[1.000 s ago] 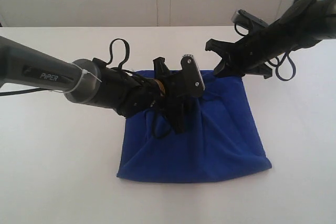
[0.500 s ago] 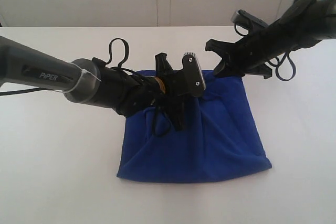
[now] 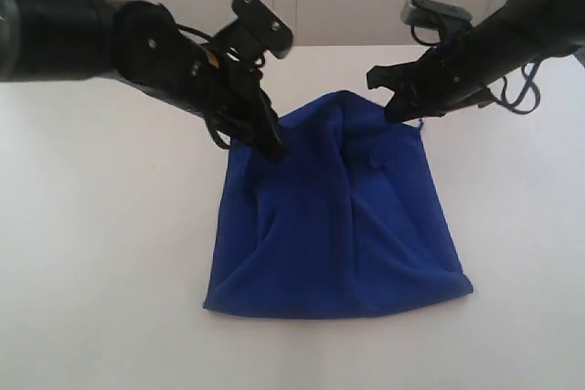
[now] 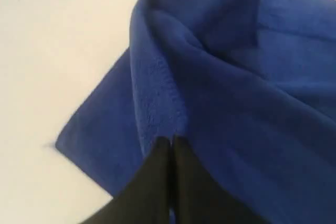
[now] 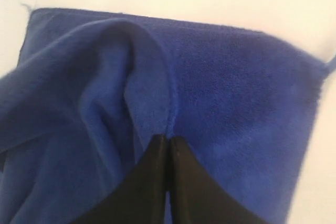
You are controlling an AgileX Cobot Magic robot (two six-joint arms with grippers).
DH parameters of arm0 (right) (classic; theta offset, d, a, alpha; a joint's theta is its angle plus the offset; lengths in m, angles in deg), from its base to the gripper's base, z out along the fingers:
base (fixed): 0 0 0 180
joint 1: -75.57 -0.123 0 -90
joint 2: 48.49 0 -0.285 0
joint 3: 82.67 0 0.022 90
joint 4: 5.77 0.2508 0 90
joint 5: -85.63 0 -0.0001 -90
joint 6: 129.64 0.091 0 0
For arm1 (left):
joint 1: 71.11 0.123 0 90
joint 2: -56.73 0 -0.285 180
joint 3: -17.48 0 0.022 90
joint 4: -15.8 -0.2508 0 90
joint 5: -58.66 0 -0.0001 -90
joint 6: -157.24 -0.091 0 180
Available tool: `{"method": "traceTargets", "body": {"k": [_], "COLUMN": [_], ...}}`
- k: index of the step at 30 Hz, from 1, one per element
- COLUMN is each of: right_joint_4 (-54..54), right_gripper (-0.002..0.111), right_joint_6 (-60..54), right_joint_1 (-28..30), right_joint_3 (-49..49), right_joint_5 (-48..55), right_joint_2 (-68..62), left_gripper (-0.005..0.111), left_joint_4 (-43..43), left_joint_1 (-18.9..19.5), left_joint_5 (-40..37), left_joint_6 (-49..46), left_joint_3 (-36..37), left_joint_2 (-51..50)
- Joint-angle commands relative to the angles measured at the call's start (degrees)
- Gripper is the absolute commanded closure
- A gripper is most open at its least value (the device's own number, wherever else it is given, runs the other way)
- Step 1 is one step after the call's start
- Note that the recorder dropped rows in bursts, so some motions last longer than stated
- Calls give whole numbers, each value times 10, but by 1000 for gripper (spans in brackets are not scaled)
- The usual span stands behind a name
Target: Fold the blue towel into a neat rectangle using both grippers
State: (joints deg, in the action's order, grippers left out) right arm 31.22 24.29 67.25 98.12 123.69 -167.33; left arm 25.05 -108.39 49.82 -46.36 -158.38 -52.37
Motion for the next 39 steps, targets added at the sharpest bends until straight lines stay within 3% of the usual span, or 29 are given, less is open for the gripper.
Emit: {"method": "traceTargets", "body": {"k": [1, 9, 15, 20, 28, 39], "right_joint_4": [-77, -132, -132, -124, -124, -109], "right_gripper": [108, 108, 108, 108, 108, 108], "right_joint_6": [-9, -11, -7, -7, -7, -7], "right_joint_1": [4, 4, 4, 4, 4, 4], "right_joint_3": [2, 2, -9, -55, -117, -175], "right_joint_5": [54, 175, 240, 288, 318, 319], "right_joint_2": [59, 147, 220, 324, 476, 584], "left_gripper": [107, 107, 107, 107, 107, 107], "left_joint_4": [14, 100, 116, 154, 159, 180], "left_joint_1": [18, 17, 17, -23, -69, -70], "left_joint_5": [-131, -234, -283, -351, -425, -483], "left_joint_6": [43, 43, 87, 89, 100, 114], "left_joint_3": [-2, -2, -2, 21, 33, 34], "left_joint_2": [52, 111, 175, 245, 312, 368]}}
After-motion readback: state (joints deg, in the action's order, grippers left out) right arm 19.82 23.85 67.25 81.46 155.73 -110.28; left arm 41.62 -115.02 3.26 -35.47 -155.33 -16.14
